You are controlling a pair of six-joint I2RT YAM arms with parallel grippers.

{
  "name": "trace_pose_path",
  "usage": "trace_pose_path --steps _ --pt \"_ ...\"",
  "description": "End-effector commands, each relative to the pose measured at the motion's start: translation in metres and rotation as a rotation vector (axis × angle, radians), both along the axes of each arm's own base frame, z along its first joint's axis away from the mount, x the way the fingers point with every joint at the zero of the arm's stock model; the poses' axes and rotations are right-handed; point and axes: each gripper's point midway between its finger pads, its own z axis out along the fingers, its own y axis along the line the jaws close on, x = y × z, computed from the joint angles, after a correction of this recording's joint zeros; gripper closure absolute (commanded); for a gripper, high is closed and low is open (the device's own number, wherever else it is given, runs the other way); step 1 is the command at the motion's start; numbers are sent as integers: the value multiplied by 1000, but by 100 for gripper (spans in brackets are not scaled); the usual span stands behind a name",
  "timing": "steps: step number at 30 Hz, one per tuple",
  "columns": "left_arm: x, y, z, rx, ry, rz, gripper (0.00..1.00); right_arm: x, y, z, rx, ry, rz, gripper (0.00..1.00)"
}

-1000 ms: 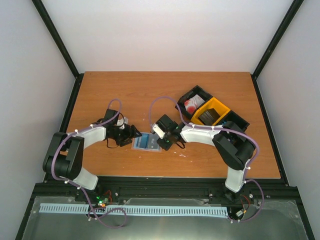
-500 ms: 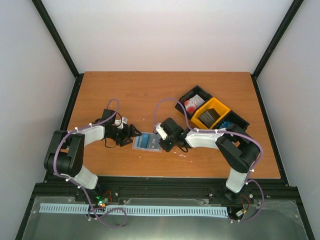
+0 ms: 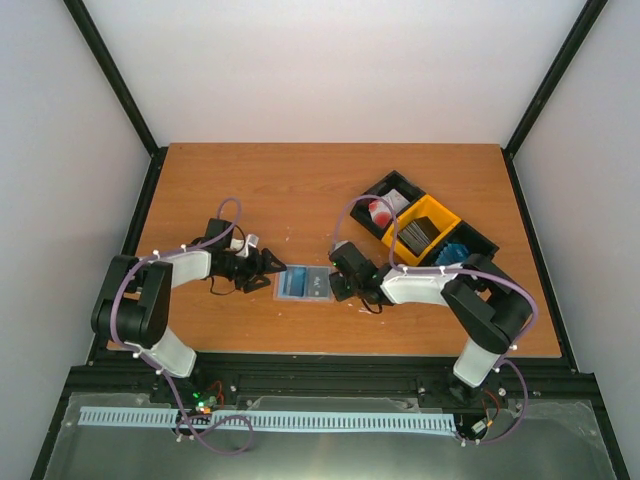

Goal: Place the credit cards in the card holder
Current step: Close the card holder at the center of the board.

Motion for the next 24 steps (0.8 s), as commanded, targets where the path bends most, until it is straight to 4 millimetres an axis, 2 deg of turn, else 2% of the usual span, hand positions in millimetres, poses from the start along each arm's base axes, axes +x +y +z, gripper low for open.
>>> trace_pose_path --steps 1,5,8,11,15,20,24 --pt "-18 9 -27 64 91 5 24 0 -32 0 -47 37 -219 59" --pt "-17 7 -26 50 89 0 24 -13 -34 -3 -35 124 -263 62" --pt "-18 6 -27 42 94 -3 24 -19 -32 -4 -17 194 -295 70" --pt "-18 6 -27 43 94 -3 24 -21 -29 0 29 235 -344 66" --pt "-18 6 -28 44 96 -5 24 -19 -40 7 49 260 -440 59" --pt "-17 6 -29 51 94 -6 24 -19 -48 10 38 294 -503 59" --pt "-17 6 -29 50 93 -7 24 -19 -53 9 29 317 -533 63"
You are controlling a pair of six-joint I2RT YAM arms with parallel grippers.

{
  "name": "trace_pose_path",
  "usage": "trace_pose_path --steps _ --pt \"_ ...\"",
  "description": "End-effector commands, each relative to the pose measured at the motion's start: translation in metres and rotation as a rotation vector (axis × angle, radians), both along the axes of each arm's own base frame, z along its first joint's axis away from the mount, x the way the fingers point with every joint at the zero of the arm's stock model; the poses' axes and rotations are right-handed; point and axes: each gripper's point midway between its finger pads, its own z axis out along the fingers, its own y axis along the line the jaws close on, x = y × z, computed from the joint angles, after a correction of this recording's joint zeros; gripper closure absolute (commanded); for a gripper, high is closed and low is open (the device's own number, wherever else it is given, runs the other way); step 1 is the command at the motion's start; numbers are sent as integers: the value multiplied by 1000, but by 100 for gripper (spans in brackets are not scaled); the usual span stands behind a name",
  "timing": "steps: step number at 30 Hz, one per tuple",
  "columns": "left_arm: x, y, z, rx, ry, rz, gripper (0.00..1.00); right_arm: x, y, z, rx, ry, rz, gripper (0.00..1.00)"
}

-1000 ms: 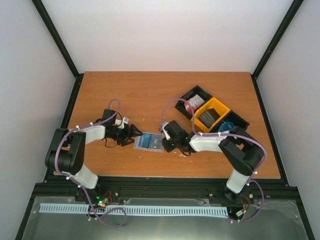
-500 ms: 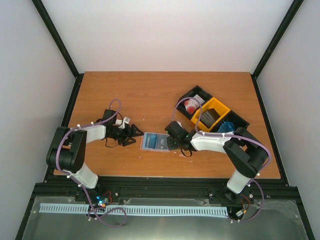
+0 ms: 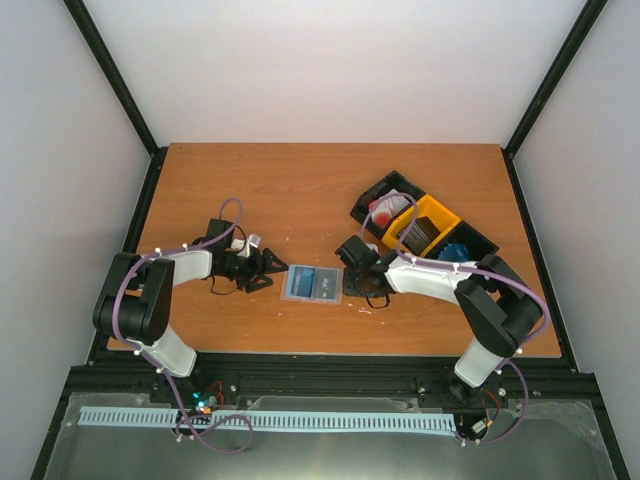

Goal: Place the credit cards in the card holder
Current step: Close the card holder at the center of the board.

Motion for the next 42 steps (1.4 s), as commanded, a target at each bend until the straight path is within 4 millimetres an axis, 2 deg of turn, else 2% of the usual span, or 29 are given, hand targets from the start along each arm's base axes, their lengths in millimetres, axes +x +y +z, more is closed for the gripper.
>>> trace_pose_path --steps 1,4,6,7,12,18,27,31,34,42 --pt "-17 11 -29 87 89 9 24 1 -7 8 3 28 -73 65" --pt "-17 11 -29 86 87 7 24 4 -2 10 40 39 -77 77" --pt "-17 11 -29 85 86 6 24 5 1 10 59 55 -79 78" --pt "-17 11 -29 85 84 6 24 5 2 10 61 58 -85 77" --pt "-16 11 -29 86 83 4 24 10 -2 7 45 62 -115 62" --pt "-16 11 -29 91 82 1 24 18 -4 10 72 58 -148 63" --pt "-17 12 -30 92 82 0 24 10 -6 2 54 117 -151 78" --pt "-16 11 -28 87 76 0 24 7 7 4 113 141 -117 96" --pt "-16 11 -28 85 71 -3 24 10 18 15 170 124 -84 97" --pt "-18 12 -29 91 72 4 24 15 61 65 376 95 53 97"
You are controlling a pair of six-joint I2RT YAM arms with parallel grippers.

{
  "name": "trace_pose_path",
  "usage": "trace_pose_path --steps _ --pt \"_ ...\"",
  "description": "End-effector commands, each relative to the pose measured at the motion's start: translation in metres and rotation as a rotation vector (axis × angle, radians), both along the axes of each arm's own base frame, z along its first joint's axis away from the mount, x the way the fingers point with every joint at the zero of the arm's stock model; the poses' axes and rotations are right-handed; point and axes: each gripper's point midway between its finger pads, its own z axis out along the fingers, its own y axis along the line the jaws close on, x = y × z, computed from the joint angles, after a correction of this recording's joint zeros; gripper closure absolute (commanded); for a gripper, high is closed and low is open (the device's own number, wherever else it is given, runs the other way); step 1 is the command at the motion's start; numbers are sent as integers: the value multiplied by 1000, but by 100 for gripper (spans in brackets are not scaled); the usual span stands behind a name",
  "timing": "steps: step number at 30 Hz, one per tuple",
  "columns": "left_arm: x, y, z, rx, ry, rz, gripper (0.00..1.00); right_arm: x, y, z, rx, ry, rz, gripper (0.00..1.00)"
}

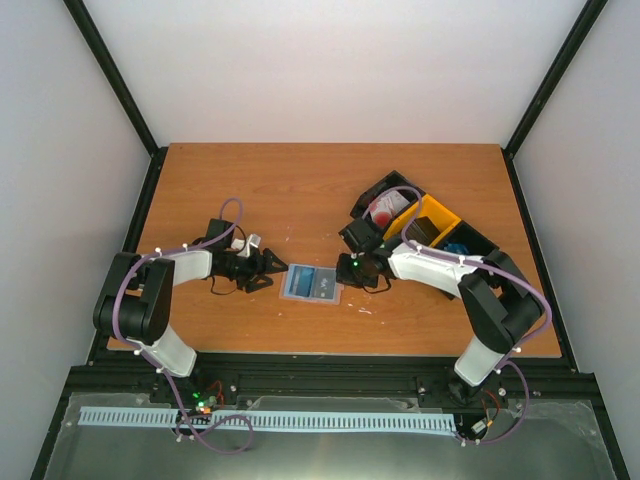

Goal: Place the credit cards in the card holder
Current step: Close the card holder at the center of the board.

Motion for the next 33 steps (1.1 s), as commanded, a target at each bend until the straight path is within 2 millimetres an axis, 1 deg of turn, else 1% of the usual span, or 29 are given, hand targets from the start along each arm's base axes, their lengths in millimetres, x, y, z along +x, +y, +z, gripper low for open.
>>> trace_pose_path --steps 1,6,8,12,15,18,21,23,25,27,31,33 --pt "-17 13 -29 95 76 13 24 10 37 49 191 -63 85 97" --pt "-17 13 -28 100 73 17 24 14 60 73 303 -83 132 97" --pt "-15 17 -28 126 73 38 24 16 71 80 356 -87 158 97" --pt "-7 29 -22 201 33 87 25 19 92 90 440 -91 201 97" --pt "-5 31 -20 213 22 96 25 20 105 95 494 -88 229 97" --pt "-6 34 -22 224 34 113 26 19 119 92 547 -61 258 97" --pt "-3 39 -18 253 18 150 28 19 130 83 583 -37 278 97" --pt "2 49 -13 304 0 192 28 19 139 79 610 -27 302 97" --pt "6 62 -8 375 -19 242 29 19 147 77 642 -16 323 97" --pt "10 70 2 409 -52 272 29 18 157 76 677 0 347 97" --pt "13 75 11 428 -77 299 29 15 175 79 725 15 398 96" --pt "13 77 12 435 -77 309 29 14 182 74 727 33 409 95"
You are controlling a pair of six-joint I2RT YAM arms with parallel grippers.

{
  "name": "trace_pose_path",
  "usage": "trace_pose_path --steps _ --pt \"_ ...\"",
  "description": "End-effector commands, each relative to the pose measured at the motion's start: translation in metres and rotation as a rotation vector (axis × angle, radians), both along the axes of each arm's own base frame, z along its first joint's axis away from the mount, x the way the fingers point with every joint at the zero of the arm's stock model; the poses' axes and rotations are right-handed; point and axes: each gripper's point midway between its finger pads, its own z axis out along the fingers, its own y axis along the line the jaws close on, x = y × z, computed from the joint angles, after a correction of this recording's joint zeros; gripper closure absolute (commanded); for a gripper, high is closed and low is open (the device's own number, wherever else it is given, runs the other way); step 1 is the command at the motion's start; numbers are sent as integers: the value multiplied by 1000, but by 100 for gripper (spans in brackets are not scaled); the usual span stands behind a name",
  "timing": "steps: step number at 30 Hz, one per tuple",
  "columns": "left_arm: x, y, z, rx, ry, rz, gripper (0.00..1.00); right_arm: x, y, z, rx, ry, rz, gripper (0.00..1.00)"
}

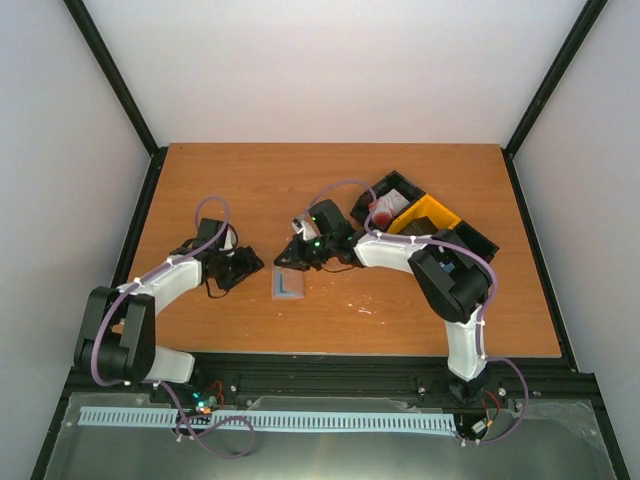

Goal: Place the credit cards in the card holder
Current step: Close the card holder at the center of the board.

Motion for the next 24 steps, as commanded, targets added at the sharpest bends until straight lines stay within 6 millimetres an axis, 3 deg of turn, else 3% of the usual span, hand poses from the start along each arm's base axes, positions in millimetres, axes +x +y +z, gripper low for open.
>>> trace_pose_path --steps 1,10,12,16,24 --pt "4 15 6 66 0 69 29 -3 25 12 78 -4 71 94" --pt "6 21 19 92 -30 90 28 -3 42 -25 -15 -10 129 90" --pt "6 24 22 104 -40 106 28 -1 44 -25 -23 -28 139 83" --pt "8 30 35 123 -80 128 28 2 44 -10 -14 -83 141 61" --pt "11 5 70 5 -230 0 29 -6 34 35 90 -182 148 46"
